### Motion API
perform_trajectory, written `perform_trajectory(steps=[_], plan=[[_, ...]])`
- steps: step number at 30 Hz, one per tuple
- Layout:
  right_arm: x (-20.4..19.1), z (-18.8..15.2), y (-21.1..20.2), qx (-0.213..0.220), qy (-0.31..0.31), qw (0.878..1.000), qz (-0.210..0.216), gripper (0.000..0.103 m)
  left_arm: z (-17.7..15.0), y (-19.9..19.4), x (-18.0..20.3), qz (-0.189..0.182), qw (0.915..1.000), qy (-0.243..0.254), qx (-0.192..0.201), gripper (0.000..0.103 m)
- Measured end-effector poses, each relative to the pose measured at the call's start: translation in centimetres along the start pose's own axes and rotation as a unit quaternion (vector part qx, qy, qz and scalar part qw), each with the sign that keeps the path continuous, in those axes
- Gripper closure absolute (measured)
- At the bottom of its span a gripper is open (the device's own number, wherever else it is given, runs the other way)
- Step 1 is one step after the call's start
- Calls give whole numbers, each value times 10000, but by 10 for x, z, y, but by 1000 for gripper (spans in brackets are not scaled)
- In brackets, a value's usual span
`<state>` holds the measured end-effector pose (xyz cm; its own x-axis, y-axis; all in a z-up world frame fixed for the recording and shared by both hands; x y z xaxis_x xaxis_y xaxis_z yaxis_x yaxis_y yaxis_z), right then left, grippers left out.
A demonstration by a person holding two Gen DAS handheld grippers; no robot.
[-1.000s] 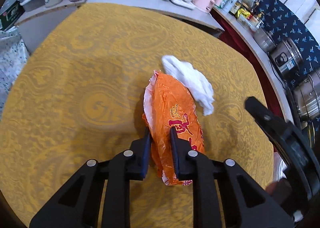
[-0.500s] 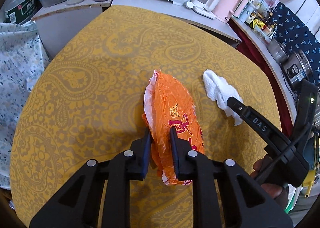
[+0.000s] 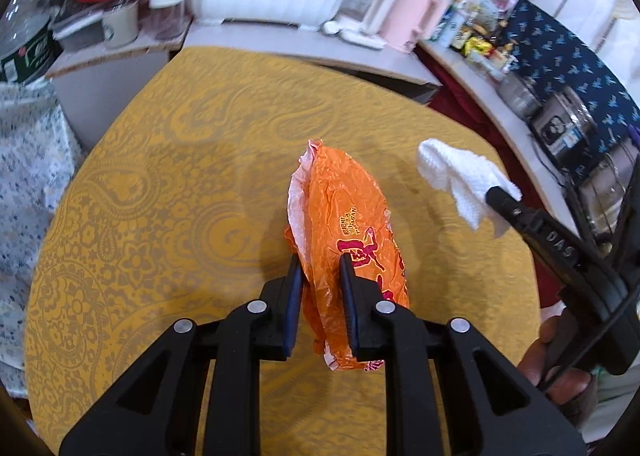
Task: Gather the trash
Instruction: 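Lift and carry the orange bag and white tissue over the trash bin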
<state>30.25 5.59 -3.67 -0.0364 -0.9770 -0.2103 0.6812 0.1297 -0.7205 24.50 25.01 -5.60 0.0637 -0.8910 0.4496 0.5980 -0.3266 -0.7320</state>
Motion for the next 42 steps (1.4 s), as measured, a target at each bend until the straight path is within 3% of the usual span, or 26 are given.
perform_trajectory(steps=[6,14,24,32,42], plan=[[37,30,-73,629,167,9978,-142,94,4,-29,61,-252,9983,464,266,85],[106,45,-162,1292,463,9892,-511,94,-8,-59,161,-669,9891,1221,486,85],[222,20,-245,1701,1120,9732,-1070,94,-49,-71,282,-1250,9702,2021,471,85],[298,-6,-290,1869,1550,9581,-1519,94,-87,-63,360,-1689,9532,2495,244,85],[365,-37,-313,1874,1992,9438,-1855,94,-130,-45,419,-1897,9370,2934,-45,85]])
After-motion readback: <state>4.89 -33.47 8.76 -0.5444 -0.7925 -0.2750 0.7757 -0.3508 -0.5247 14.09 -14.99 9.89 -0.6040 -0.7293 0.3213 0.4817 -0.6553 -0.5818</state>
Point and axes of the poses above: each gripper's, at about its wrist camera, not at the fingertips, and y roughly the way its jaws point, x to its right, z to its top, the point moved 2 cm from there along y, roughly the way its jaws point, and after that the axes turned 10 degrees about -z, right-handed, at the moved point
